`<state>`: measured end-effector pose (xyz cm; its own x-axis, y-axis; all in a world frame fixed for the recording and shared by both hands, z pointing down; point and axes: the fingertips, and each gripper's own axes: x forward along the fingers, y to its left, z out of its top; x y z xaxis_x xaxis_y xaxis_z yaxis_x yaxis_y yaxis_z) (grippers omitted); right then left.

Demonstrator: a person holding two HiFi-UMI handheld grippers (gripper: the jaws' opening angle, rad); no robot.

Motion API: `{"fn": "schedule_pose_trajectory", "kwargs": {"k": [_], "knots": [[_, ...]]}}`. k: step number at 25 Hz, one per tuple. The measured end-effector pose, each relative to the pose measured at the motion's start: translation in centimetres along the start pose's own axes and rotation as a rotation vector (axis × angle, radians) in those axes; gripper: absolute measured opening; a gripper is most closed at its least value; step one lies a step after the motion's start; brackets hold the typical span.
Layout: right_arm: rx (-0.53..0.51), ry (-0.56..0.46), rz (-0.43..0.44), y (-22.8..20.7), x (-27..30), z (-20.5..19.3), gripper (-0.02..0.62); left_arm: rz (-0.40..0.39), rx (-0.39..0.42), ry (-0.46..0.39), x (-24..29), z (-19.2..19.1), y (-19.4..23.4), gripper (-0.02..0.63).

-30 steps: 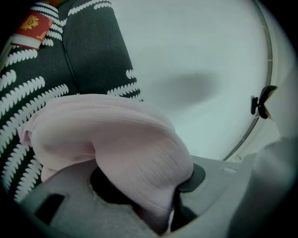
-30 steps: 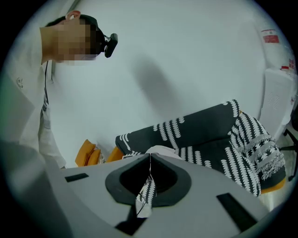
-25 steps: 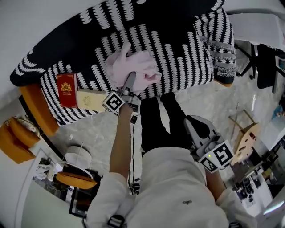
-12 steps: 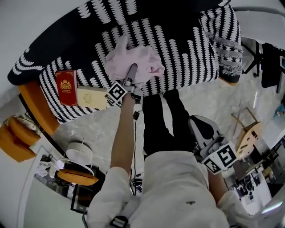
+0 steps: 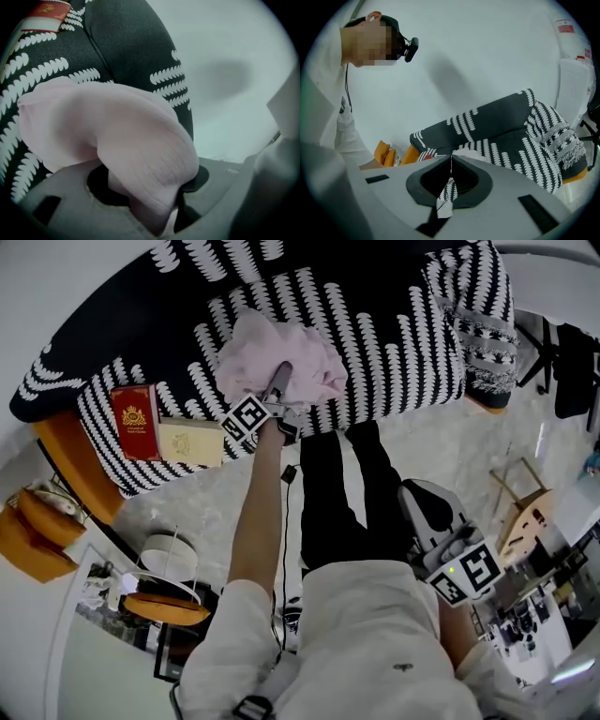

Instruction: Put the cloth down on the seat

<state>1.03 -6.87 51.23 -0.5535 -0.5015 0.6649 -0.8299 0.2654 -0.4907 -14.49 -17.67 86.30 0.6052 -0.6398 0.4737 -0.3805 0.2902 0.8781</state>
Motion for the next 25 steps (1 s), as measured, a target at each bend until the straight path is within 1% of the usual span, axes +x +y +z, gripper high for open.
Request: {"fn": "schedule_pose_trajectory", "kwargs": {"k": [4, 8, 12, 14, 20, 22, 25], "knots": [[0.008, 0.000, -0.009, -0.3, 0.2, -0.4, 0.009, 0.041, 0.005, 0.039, 0.9, -0.6, 1.8, 0.267], [0.021, 0.007, -0.022, -0.3, 0.0, -0.8, 0.009, 0.097, 0.023, 0.097, 1.3, -1.8, 3.7, 0.280], [0.029, 0.009, -0.031, -0.2, -0.3, -1.1, 0.009, 0.144, 0.008, 0.126, 1.4, -2.4, 5.0, 0.292], [0.031, 0.008, -0.031, 0.0, -0.3, -1.2, 0.009, 0.172, 0.022, 0.142, 1.6, -2.5, 5.7, 0.295], [0.037, 0.008, -0.032, 0.0, -0.4, -1.5, 0.009, 0.269, 0.083, 0.234, 1.9, -3.1, 7.3, 0.307], [0.042, 0.005, -0.035, -0.2, -0.4, -1.6, 0.009, 0.279, 0.087, 0.247, 2.0, -3.1, 7.5, 0.309], [0.043, -0.004, -0.034, -0.1, -0.5, -1.6, 0.009, 0.271, 0.073, 0.238, 1.9, -3.0, 7.2, 0.326]]}}
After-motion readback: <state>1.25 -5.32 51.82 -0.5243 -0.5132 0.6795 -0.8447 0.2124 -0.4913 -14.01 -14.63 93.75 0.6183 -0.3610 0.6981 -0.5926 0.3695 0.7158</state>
